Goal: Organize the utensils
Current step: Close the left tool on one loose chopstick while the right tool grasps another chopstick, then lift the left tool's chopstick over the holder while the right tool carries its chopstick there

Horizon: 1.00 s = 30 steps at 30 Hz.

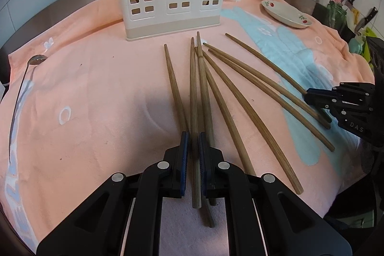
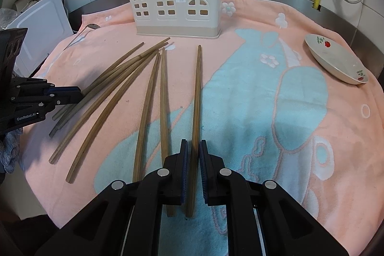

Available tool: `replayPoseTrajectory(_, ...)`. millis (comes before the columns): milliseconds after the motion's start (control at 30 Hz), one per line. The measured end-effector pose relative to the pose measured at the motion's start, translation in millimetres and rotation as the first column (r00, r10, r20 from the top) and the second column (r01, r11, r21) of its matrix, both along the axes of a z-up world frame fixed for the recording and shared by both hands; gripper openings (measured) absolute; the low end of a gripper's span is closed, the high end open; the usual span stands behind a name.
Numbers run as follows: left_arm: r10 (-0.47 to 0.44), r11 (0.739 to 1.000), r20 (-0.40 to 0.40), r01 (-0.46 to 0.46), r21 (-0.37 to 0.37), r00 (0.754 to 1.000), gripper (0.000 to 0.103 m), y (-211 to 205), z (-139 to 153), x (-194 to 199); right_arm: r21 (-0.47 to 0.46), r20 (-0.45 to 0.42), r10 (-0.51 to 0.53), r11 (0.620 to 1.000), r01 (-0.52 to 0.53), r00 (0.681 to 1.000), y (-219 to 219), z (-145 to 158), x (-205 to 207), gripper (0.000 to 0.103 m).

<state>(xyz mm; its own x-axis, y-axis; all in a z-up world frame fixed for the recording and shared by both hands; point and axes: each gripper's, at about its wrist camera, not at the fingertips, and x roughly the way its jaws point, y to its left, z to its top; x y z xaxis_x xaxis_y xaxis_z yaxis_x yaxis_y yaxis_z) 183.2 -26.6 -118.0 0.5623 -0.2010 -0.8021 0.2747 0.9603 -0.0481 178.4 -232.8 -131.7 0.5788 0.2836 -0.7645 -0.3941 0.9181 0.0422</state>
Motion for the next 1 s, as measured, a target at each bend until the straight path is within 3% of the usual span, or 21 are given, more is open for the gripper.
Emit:
replayPoseTrajectory(333,0.006,0.999,0.014,-0.007,0.040,1.000,0.008,-2.1,-3.4,2.6,-0.034,0.034,0.002,0.999,-0.001,0.999,4.3,-1.6,-5.3,0.009)
replayPoseTrajectory(533,0.014,1.000,0.012,-0.014,0.013,1.000,0.006,0.4,0.1,2.9,-0.031,0.041,0.000,1.000,0.002,0.999,3.5,-0.6,-6.0,0.007)
replayPoseTrajectory(1000,0.026,0.999,0.100,-0.022,-0.039,0.995,0.005,7.5,40.2,-12.1,0.007,0.134,-0.009,1.000,0.008,0.991,-0.4,37.6,-20.8,0.007)
